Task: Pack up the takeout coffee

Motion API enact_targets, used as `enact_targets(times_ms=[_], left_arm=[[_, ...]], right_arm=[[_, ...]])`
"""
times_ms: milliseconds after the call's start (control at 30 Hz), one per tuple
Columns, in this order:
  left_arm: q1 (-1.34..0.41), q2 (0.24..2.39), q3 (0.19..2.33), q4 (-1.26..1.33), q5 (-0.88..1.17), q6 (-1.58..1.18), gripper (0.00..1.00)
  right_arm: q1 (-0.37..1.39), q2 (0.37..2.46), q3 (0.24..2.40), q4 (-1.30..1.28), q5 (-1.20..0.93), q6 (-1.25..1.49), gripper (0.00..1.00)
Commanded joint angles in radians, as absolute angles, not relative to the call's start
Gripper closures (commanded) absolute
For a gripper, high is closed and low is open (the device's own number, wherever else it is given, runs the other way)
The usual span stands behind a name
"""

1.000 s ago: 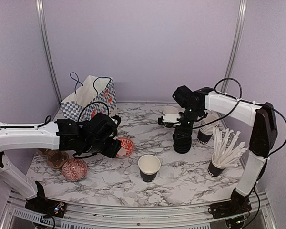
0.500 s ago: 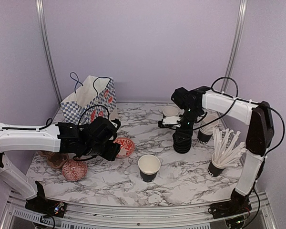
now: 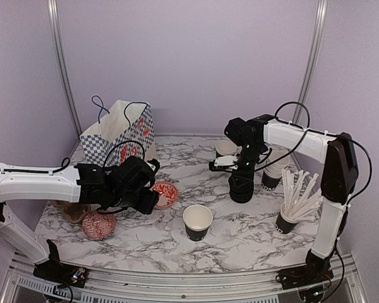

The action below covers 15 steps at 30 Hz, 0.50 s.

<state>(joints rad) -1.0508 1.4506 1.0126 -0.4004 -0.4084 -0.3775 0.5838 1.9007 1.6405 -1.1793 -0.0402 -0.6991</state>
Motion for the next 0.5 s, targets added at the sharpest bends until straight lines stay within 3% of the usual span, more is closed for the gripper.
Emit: enact_targets(times_ms=[0,233,367,467], left_arm=[[-1.048,1.449,1.003,-0.379,-0.404,-0.37,0.38],[-1.048,1.465,1.013,-0.376,-0.398,-0.364,0.38],[-1.048,1.466,1.015,-0.376,-0.396,-0.36,0.38],[-1.048,1.465,1.014,-0.376,-0.394,-0.359,0.38]], right_arm=[[0.575,1.904,1.687,-1.205,-0.052,-0.681,0.88],[0.573,1.891,1.684,-1.209,-0.062,-0.677,0.93],[0.573,1.897,1.67,-1.205,-0.055,-0.675,0.81],[0.572,1.905,1.664,-1.201,-0.049,-0.673,0.8]])
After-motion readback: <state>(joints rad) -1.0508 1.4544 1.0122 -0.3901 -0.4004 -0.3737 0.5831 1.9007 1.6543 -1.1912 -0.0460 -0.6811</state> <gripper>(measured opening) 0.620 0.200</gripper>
